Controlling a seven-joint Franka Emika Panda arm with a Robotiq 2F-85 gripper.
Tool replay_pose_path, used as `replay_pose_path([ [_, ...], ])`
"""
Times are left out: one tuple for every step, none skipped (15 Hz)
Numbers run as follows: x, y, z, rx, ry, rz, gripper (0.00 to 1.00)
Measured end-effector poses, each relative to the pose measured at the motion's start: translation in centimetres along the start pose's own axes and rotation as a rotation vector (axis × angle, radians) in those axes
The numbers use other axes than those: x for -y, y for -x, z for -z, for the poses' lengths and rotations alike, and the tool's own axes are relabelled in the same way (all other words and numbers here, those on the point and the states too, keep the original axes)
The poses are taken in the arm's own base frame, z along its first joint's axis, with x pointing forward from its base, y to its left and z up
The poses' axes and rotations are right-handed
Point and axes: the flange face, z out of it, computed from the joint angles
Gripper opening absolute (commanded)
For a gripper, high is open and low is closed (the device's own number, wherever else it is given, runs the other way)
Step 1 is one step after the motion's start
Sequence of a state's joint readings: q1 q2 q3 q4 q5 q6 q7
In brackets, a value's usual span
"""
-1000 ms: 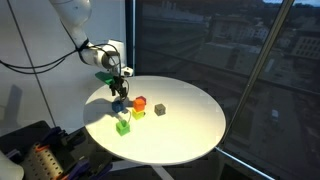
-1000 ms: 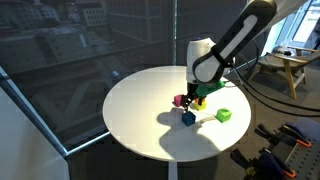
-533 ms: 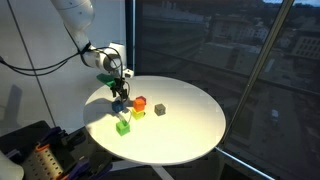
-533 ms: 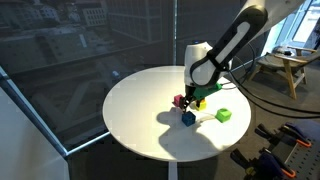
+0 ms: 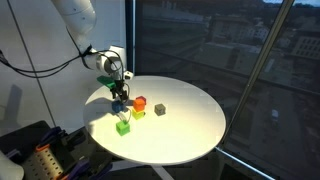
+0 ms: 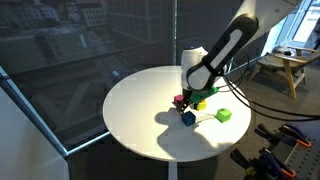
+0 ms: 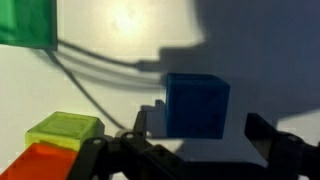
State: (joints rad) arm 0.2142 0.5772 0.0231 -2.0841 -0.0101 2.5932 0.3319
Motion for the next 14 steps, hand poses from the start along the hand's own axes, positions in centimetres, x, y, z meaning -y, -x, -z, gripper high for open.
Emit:
replay_pose_path([
  [0.1,0.0,-0.1,0.001,0.0,0.001,1.0],
  [0.2,0.0,-0.3,0.002,0.001,0.002,1.0],
  [0.2,0.0,-0.4,0.004,0.002,0.003,1.0],
  [0.2,-0.1,-0.5,0.005,0.002,0.003,1.0],
  [0.2,-0.1,-0.7,0.006,0.003,0.003,1.0],
  [0.2,-0.1,-0.8,0.008,0.004,0.002,1.0],
  [0.1,-0.2,-0.9,0.009,0.005,0.001,1.0],
  [0.0,-0.2,-1.0,0.01,0.005,0.0,1.0],
  [0.0,-0.2,-1.1,0.011,0.006,0.0,1.0],
  [0.0,-0.2,-1.2,0.012,0.007,-0.001,1.0],
  [-0.1,-0.1,-1.2,0.014,0.007,-0.001,1.0],
  [-0.1,-0.1,-1.3,0.015,0.008,-0.001,1.0],
  [-0.1,-0.1,-1.4,0.016,0.008,-0.001,1.0],
  [-0.1,-0.1,-1.5,0.018,0.009,-0.001,1.0],
])
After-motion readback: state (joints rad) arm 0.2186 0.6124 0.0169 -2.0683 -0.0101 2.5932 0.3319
